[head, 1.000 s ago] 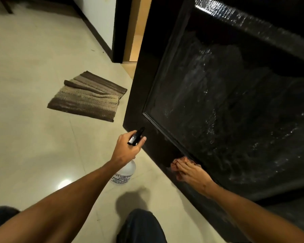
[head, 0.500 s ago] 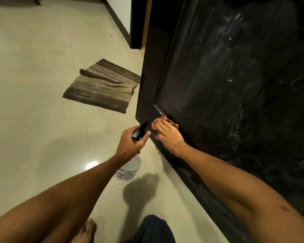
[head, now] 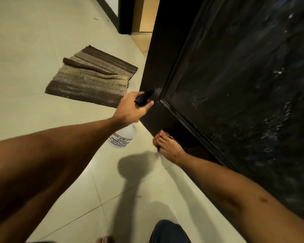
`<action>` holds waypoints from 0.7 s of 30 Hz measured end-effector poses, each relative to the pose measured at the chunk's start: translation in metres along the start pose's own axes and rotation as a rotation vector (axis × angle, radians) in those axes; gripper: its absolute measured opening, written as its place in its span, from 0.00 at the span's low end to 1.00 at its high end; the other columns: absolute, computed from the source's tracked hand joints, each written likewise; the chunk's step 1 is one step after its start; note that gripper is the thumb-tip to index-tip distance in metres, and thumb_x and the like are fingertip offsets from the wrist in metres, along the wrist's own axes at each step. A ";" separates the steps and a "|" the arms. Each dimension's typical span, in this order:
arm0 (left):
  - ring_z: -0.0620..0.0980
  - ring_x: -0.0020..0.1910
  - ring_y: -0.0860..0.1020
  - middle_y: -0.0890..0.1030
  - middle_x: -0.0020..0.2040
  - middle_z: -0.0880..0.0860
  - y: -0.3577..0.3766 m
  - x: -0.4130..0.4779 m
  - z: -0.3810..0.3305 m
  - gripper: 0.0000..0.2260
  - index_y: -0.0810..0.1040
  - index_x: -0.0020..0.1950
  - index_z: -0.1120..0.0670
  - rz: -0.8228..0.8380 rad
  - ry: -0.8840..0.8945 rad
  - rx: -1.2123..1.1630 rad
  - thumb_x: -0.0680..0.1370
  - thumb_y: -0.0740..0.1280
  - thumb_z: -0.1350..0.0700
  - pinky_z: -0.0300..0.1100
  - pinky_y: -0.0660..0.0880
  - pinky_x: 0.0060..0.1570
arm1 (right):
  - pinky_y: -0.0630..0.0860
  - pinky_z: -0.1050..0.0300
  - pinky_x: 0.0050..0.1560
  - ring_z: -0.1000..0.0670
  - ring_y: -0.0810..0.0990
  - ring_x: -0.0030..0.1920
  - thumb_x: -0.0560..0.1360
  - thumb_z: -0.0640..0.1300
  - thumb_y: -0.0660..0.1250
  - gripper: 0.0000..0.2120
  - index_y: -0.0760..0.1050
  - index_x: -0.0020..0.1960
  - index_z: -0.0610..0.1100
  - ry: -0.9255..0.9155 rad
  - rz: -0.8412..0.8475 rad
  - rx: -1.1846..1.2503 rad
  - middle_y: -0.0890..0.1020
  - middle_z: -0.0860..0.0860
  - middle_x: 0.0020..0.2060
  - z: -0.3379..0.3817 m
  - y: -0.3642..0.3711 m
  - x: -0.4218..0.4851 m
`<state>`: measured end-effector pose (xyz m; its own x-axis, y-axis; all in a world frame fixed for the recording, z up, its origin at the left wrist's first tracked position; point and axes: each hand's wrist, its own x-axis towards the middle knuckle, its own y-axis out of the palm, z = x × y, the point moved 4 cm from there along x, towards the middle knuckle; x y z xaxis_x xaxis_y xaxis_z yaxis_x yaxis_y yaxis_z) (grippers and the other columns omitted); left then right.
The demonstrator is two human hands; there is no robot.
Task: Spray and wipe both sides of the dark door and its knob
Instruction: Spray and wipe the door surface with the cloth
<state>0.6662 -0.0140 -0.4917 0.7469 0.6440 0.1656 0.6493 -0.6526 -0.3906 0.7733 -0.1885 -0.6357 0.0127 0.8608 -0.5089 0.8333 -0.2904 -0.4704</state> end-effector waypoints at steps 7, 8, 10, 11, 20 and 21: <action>0.48 0.36 0.82 0.83 0.37 0.51 0.022 0.003 0.008 0.09 0.81 0.48 0.57 0.125 0.109 -0.105 0.79 0.74 0.51 0.41 0.78 0.33 | 0.64 0.41 0.76 0.38 0.73 0.71 0.75 0.42 0.67 0.22 0.78 0.68 0.38 0.204 -0.305 0.109 0.77 0.39 0.69 -0.064 -0.031 -0.019; 0.45 0.33 0.79 0.82 0.37 0.51 0.028 -0.001 0.010 0.09 0.81 0.49 0.57 0.122 0.107 -0.126 0.80 0.74 0.51 0.39 0.76 0.30 | 0.65 0.42 0.76 0.38 0.74 0.71 0.74 0.43 0.70 0.20 0.81 0.64 0.39 0.245 -0.324 0.140 0.78 0.39 0.68 -0.070 -0.037 -0.025; 0.46 0.34 0.78 0.84 0.38 0.55 0.042 -0.011 0.018 0.13 0.83 0.51 0.57 0.129 0.089 -0.133 0.78 0.74 0.46 0.41 0.76 0.30 | 0.68 0.44 0.74 0.39 0.76 0.68 0.76 0.43 0.69 0.16 0.82 0.63 0.40 0.242 -0.294 0.166 0.80 0.41 0.65 -0.050 -0.026 -0.043; 0.48 0.35 0.79 0.84 0.39 0.56 0.056 -0.016 0.015 0.15 0.83 0.51 0.56 0.178 0.089 -0.117 0.78 0.74 0.44 0.40 0.76 0.31 | 0.69 0.44 0.73 0.39 0.76 0.68 0.81 0.40 0.61 0.17 0.79 0.67 0.38 0.251 -0.258 0.194 0.79 0.40 0.66 -0.030 -0.015 -0.063; 0.49 0.30 0.76 0.81 0.35 0.55 0.106 -0.031 0.002 0.16 0.80 0.45 0.53 0.471 0.228 -0.105 0.76 0.72 0.40 0.42 0.73 0.32 | 0.68 0.44 0.72 0.37 0.70 0.72 0.80 0.36 0.58 0.20 0.75 0.69 0.33 0.263 -0.191 0.255 0.71 0.36 0.72 0.031 0.019 -0.136; 0.46 0.30 0.75 0.81 0.35 0.56 0.123 -0.035 -0.009 0.17 0.80 0.45 0.54 0.510 0.242 -0.118 0.75 0.72 0.39 0.40 0.72 0.30 | 0.68 0.43 0.72 0.36 0.71 0.71 0.80 0.34 0.57 0.21 0.70 0.72 0.30 0.291 -0.155 0.238 0.70 0.35 0.72 0.043 0.026 -0.152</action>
<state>0.7212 -0.1208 -0.5378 0.9724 0.1355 0.1901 0.1993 -0.9056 -0.3744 0.7694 -0.3451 -0.6011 0.0813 0.9745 -0.2090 0.6871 -0.2067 -0.6966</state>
